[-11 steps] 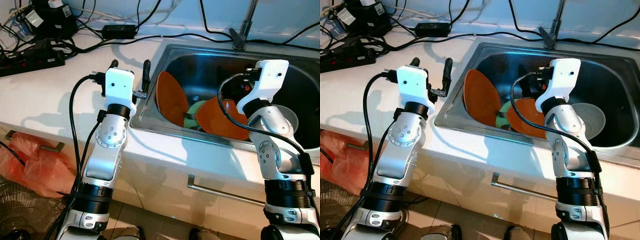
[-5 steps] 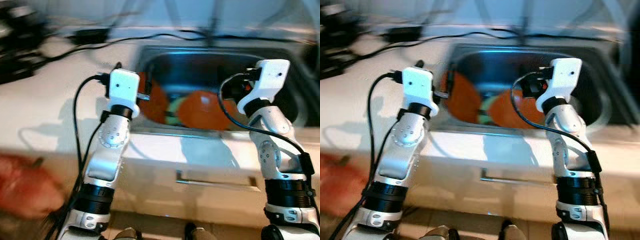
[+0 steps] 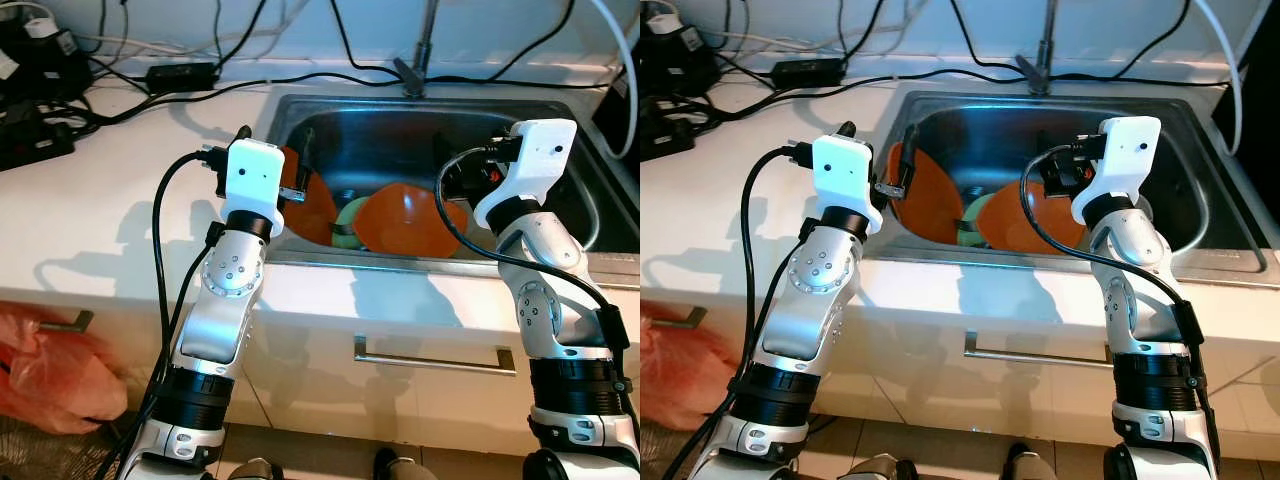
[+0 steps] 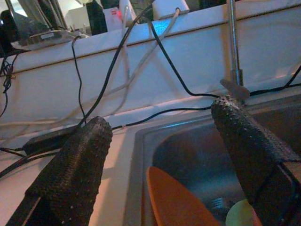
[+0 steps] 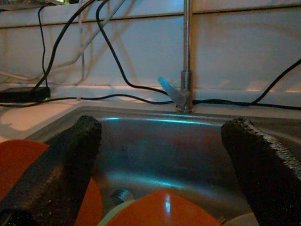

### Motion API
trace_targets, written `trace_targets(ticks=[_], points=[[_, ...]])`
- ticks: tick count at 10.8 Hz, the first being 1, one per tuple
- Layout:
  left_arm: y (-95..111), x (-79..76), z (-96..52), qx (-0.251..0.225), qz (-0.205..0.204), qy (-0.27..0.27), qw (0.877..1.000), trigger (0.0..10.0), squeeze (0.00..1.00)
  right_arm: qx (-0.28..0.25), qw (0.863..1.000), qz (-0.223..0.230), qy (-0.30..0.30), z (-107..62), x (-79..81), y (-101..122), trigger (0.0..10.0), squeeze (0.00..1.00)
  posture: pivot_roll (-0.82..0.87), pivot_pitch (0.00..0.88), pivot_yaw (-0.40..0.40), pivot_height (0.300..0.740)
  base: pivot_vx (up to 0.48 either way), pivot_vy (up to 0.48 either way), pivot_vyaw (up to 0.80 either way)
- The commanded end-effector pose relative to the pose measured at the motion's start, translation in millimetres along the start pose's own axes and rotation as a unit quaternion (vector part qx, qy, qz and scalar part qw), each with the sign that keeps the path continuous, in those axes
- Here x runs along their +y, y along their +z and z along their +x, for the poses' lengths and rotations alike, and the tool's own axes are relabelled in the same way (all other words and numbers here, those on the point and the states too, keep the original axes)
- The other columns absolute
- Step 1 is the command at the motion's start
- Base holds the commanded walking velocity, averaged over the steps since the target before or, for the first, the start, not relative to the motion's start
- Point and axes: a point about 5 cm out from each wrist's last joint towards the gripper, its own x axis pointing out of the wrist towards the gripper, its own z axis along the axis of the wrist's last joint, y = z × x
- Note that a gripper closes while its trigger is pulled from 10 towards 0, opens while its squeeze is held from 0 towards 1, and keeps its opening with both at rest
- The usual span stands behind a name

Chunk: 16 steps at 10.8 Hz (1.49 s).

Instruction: Kitchen organization

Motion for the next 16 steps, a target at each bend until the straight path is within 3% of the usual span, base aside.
trace_targets(ticks=[1, 7, 9, 12, 16], points=[[2.1, 2.4, -1.5, -0.001, -0.003, 0.001, 1.0, 10.0, 0.0, 0.0, 1.0, -0.002, 0.007, 1.3, 2.2, 1.6, 10.0, 0.0, 0.0, 0.072, 0.05, 0.74, 0.0, -0.394, 0.0], [1.2, 2.4, -2.6, 0.0, 0.001, 0.004, 1.0, 10.0, 0.0, 0.004, 1.0, -0.001, 0.005, 2.0, 0.9, 0.4, 10.0, 0.0, 0.0, 0.072, 0.047, 0.74, 0.0, -0.396, 0.0], [0.7, 4.2, -4.6, -0.008, 0.006, 0.007, 1.0, 10.0, 0.0, 0.006, 1.0, 0.015, 0.016, -5.1, 2.1, -2.2, 10.0, 0.0, 0.0, 0.071, 0.044, 0.74, 0.0, 0.0, 0.0], [-6.9, 5.5, -8.1, 0.011, 0.016, 0.005, 1.0, 10.0, 0.0, 0.045, 0.998, 0.022, 0.029, -28.4, 5.8, -22.1, 10.0, 0.0, 0.0, 0.078, 0.049, 0.74, -0.194, 0.0, 0.0], [-4.9, 4.2, -5.8, 0.007, 0.012, 0.005, 1.0, 10.0, 0.0, 0.04, 0.998, 0.029, 0.032, -25.0, 11.7, -17.9, 10.0, 0.0, 0.0, 0.074, 0.054, 0.74, -0.379, 0.0, 0.0]])
